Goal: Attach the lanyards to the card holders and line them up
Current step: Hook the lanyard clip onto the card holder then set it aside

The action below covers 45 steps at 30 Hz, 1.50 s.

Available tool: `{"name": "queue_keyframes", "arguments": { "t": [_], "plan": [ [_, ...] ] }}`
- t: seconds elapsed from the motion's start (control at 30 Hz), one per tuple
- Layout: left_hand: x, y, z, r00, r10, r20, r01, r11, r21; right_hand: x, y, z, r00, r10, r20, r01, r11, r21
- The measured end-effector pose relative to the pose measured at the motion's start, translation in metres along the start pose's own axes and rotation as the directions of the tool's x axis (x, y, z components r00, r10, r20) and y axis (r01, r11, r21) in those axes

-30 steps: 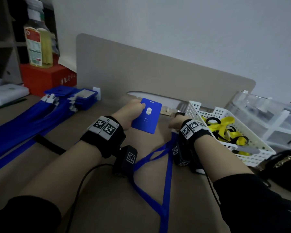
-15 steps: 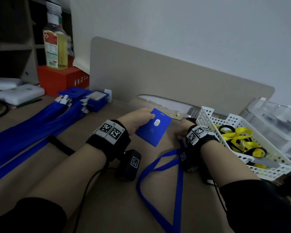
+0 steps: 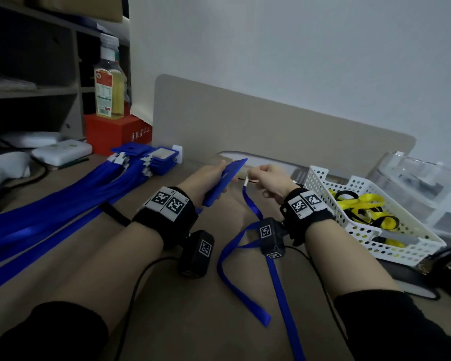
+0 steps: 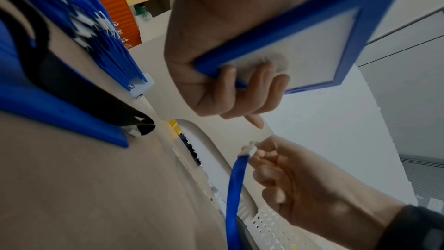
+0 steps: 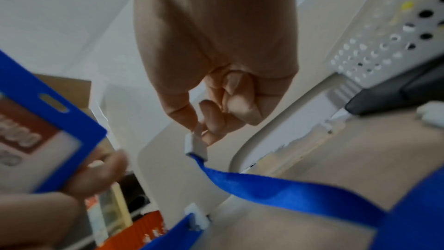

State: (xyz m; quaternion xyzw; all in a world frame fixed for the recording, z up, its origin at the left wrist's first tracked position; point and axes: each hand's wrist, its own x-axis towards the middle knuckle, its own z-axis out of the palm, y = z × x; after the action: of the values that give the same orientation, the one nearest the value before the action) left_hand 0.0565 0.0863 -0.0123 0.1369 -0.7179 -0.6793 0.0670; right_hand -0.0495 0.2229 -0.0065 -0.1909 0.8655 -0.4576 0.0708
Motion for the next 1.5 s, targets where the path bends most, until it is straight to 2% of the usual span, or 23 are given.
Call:
{"name": "queue_keyframes", "arguments": {
  "t": [0.13, 0.3, 0.4, 0.53, 0.7, 0.77, 0.87, 1.0, 1.13, 1.23, 1.37, 1.5],
  "plan": [
    [-0.008, -0.003, -0.002, 0.999, 0.013, -0.043, -0.014, 1.0, -0.023, -0.015, -0.008, 0.023, 0.997, -0.008, 0.08, -0.004, 0.99, 0.144],
    [-0.007, -0.013, -0.018, 0.988, 0.08, -0.135, -0.086, 0.996, -0.034, -0.019, -0.003, 0.044, 0.997, -0.026, 0.078, -0.005, 0.929, 0.37],
    [-0.005, -0.013, -0.023, 0.984, 0.079, -0.162, -0.084, 0.996, -0.029, -0.017, 0.006, 0.051, 0.997, -0.044, 0.071, 0.001, 0.858, 0.514],
    [-0.001, -0.015, -0.024, 0.984, 0.08, -0.158, -0.076, 0.997, 0.027, -0.018, 0.01, 0.055, 0.988, -0.091, 0.123, -0.011, 0.759, 0.651],
    [-0.004, -0.013, -0.024, 0.993, 0.023, -0.114, -0.014, 0.997, 0.079, -0.021, 0.009, 0.05, 0.98, -0.099, 0.171, -0.049, 0.716, 0.697],
    [-0.007, -0.013, -0.022, 0.998, -0.055, -0.035, 0.057, 0.996, 0.073, -0.024, 0.007, 0.048, 0.976, -0.125, 0.176, -0.032, 0.723, 0.69],
    [-0.008, -0.016, -0.021, 0.98, -0.15, 0.13, 0.148, 0.989, 0.024, -0.023, 0.007, 0.05, 0.978, -0.139, 0.155, -0.008, 0.718, 0.696],
    [-0.008, -0.016, -0.026, 0.962, -0.137, 0.237, 0.161, 0.983, -0.085, -0.022, 0.012, 0.05, 0.971, -0.167, 0.169, 0.004, 0.725, 0.689],
    [-0.01, -0.017, -0.026, 0.954, -0.148, 0.262, 0.184, 0.976, -0.117, -0.024, 0.014, 0.049, 0.97, -0.174, 0.172, 0.009, 0.729, 0.684],
    [-0.01, -0.016, -0.025, 0.953, -0.15, 0.263, 0.189, 0.973, -0.129, -0.026, 0.012, 0.05, 0.983, -0.118, 0.141, -0.008, 0.736, 0.677],
    [-0.012, -0.014, -0.02, 0.98, -0.124, 0.156, 0.137, 0.987, -0.078, -0.025, 0.01, 0.052, 0.988, -0.022, 0.153, -0.083, 0.756, 0.649],
    [-0.01, -0.012, -0.017, 0.989, -0.119, 0.086, 0.118, 0.993, 0.014, -0.025, 0.009, 0.05, 0.983, -0.006, 0.184, -0.126, 0.71, 0.693]
  ]
}}
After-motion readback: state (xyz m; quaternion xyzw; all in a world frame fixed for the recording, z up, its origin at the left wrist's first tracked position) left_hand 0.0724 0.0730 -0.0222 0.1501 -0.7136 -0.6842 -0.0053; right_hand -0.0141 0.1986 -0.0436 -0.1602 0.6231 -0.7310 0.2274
